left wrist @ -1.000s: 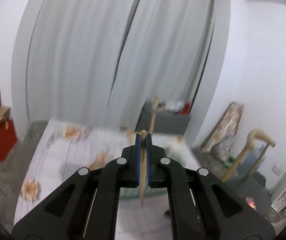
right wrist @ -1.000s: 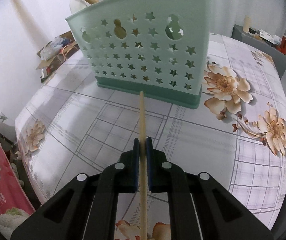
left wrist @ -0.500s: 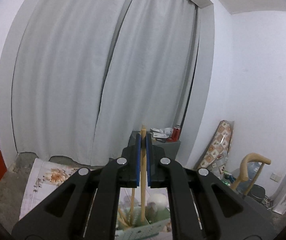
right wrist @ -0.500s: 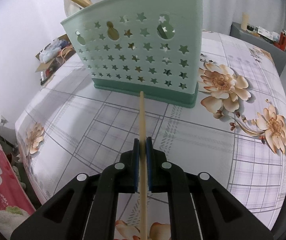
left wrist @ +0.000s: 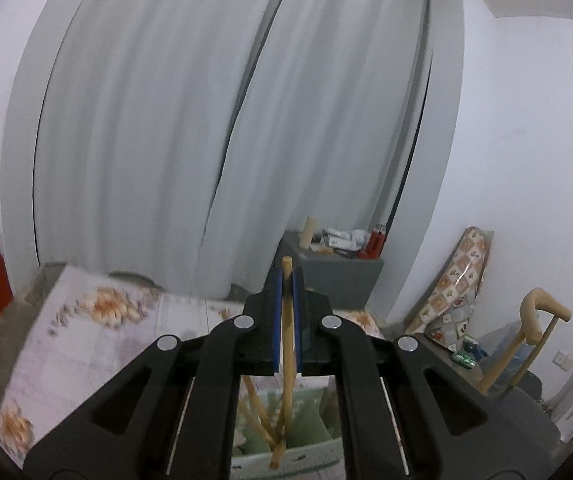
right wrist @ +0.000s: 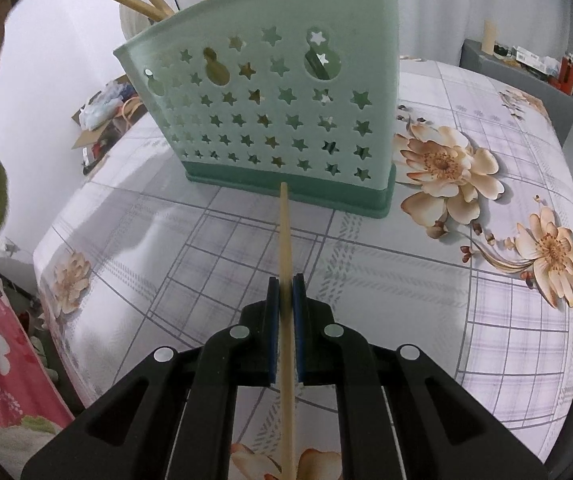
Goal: Organize utensils
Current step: 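Raise the left tool's chopstick over the caddy and open to drop it, then raise the right tool's chopstick over the caddy and open to drop it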
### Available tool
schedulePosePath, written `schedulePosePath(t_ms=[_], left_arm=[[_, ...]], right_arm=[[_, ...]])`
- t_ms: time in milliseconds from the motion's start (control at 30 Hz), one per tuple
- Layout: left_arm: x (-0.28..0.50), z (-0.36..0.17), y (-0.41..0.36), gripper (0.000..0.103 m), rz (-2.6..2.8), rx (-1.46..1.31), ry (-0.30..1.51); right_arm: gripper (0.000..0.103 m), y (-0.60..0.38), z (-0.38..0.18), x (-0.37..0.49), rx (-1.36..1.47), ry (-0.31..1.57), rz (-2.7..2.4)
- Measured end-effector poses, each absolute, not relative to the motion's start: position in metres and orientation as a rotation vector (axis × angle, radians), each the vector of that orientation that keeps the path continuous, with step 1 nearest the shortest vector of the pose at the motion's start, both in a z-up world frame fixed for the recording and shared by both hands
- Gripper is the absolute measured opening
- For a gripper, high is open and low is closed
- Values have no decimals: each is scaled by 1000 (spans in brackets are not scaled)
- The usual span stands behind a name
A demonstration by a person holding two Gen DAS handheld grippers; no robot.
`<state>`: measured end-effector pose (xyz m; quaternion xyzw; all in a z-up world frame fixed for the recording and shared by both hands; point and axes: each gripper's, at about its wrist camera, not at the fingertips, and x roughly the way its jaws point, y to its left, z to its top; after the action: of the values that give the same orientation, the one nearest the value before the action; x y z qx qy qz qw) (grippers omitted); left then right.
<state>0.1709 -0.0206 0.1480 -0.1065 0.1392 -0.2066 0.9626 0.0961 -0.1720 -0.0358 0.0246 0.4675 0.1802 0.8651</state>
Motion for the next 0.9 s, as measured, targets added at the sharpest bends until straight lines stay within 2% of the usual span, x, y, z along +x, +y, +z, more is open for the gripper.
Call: schedulePosePath(t_ms=[100, 167, 233, 300, 333, 400, 533, 733, 900], left_arm=[[167, 137, -11, 4, -419, -230, 309], [161, 134, -5, 11, -418, -228, 314], [153, 131, 1, 24, -410, -231, 309], [146, 131, 2, 29, -403, -232, 304], [140, 129, 3, 35, -397, -230, 303], [131, 128, 5, 42, -385, -221, 298], [104, 120, 6, 56, -359, -165, 296], [82, 83, 11, 75, -289, -112, 413], [78, 32, 8, 82, -192, -68, 587]], right_arm=[[7, -173, -36, 97, 60, 984, 381], [8, -172, -37, 98, 58, 989, 378], [8, -173, -38, 99, 70, 998, 383], [8, -173, -38, 99, 79, 1003, 386], [9, -173, -38, 99, 82, 1004, 386], [17, -173, -37, 100, 81, 1003, 387], [23, -168, -33, 103, 47, 998, 390], [24, -153, -33, 110, -37, 991, 388], [21, -142, -42, 121, -85, 989, 369]])
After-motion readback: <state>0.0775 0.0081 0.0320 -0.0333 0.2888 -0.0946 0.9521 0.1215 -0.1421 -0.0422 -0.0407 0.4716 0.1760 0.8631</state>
